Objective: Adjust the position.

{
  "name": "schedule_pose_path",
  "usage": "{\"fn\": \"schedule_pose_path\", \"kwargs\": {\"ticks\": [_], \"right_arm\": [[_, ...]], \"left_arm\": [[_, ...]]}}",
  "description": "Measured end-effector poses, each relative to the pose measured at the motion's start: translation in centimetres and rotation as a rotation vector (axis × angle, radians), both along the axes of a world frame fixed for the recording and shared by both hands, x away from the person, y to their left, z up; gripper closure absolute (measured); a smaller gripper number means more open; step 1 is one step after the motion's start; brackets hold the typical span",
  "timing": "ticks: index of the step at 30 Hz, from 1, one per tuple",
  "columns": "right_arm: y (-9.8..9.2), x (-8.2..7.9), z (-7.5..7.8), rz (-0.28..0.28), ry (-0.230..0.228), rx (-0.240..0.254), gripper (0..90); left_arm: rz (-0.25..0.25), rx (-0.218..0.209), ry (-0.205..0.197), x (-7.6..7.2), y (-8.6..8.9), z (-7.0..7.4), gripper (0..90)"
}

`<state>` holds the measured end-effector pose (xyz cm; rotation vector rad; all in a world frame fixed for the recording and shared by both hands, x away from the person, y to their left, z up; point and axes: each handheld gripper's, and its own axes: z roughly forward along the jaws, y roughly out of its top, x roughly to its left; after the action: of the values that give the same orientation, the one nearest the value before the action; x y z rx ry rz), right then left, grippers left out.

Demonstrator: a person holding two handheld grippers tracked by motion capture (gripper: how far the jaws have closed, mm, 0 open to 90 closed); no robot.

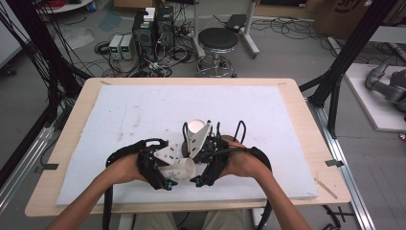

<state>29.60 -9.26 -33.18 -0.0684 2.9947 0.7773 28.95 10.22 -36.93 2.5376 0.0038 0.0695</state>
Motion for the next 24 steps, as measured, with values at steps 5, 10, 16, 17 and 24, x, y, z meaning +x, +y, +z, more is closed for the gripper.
{"fn": "schedule_pose_path", "kwargs": {"ticks": [5, 10, 16, 17, 24], "right_arm": [[0.17, 0.05, -0.11, 0.005, 0.001, -0.002, 15.9], [0.32, 0.03, -0.16, 0.003, -0.002, -0.003, 16.5], [0.55, -0.03, -0.27, 0.015, 0.003, 0.000, 19.5], [0.61, -0.07, -0.29, 0.014, 0.008, -0.002, 19.6], [0.76, 0.05, -0.29, 0.019, 0.004, 0.002, 26.2]], "left_arm": [[0.001, 0.004, -0.004, 0.08, -0.35, 0.31, 27.6], [-0.003, 0.011, -0.001, 0.11, -0.58, 0.41, 27.6], [-0.005, 0.011, -0.002, 0.20, -0.63, 0.38, 27.6], [-0.004, 0.010, -0.003, 0.20, -0.63, 0.37, 27.6], [-0.002, 0.007, 0.004, 0.28, -0.59, 0.30, 27.6]]}}
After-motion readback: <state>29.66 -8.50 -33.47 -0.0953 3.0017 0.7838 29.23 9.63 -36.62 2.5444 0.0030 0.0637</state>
